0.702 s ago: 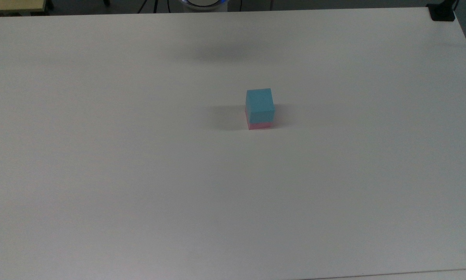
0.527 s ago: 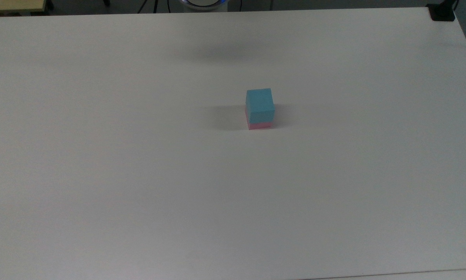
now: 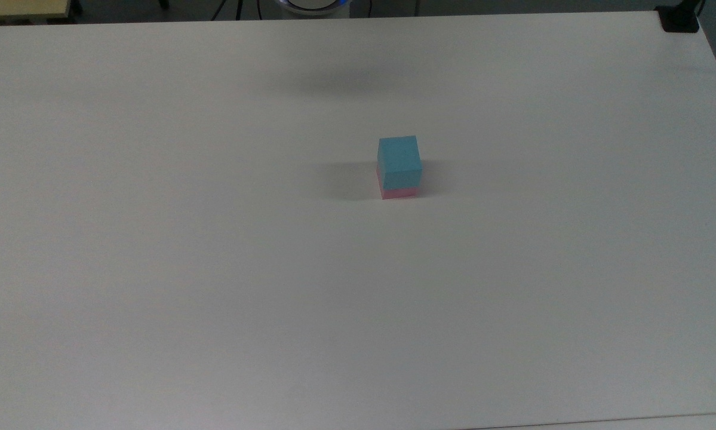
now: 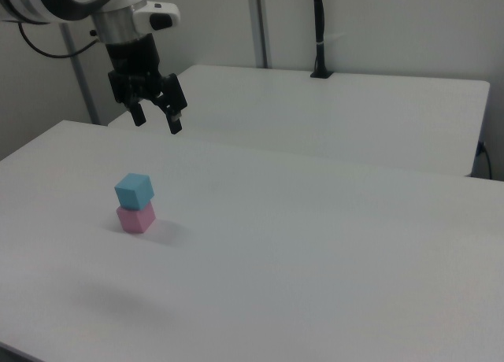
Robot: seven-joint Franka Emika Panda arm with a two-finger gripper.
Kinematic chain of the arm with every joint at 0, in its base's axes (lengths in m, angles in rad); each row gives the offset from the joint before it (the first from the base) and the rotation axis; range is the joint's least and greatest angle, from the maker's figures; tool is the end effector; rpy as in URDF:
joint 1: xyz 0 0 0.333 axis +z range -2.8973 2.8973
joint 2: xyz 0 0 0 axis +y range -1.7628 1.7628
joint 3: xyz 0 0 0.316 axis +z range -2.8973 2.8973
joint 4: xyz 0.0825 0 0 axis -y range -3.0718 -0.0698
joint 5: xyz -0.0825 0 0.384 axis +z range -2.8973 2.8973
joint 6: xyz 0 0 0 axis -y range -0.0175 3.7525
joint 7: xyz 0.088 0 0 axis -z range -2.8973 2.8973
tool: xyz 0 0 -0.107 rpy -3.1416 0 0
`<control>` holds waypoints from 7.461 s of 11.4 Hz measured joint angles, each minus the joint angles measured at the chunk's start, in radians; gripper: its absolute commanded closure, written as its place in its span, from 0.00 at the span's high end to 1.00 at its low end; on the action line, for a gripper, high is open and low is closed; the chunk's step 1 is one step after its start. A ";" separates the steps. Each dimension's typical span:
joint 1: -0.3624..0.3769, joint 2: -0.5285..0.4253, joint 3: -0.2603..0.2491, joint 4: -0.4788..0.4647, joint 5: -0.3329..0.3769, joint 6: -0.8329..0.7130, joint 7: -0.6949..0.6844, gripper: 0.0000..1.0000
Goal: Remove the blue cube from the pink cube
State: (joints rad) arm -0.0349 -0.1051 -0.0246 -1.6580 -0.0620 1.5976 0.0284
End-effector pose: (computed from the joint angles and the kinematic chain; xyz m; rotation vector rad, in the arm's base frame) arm 0.5227 -0.0384 0.6425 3.0778 -0.1348 0.0674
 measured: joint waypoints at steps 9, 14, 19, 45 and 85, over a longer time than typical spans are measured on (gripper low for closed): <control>0.001 0.003 0.004 -0.002 0.000 0.000 -0.018 1.00; 0.007 0.089 0.079 -0.008 0.000 0.001 -0.266 1.00; 0.136 0.246 0.114 -0.009 0.070 0.155 0.046 1.00; 0.271 0.451 0.134 0.011 -0.034 0.317 0.328 0.53; -0.060 -0.001 0.030 -0.032 0.158 -0.031 -0.005 1.00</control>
State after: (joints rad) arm -0.0950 -0.1057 0.0050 -1.6898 0.0960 1.5669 0.0237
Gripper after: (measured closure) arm 0.000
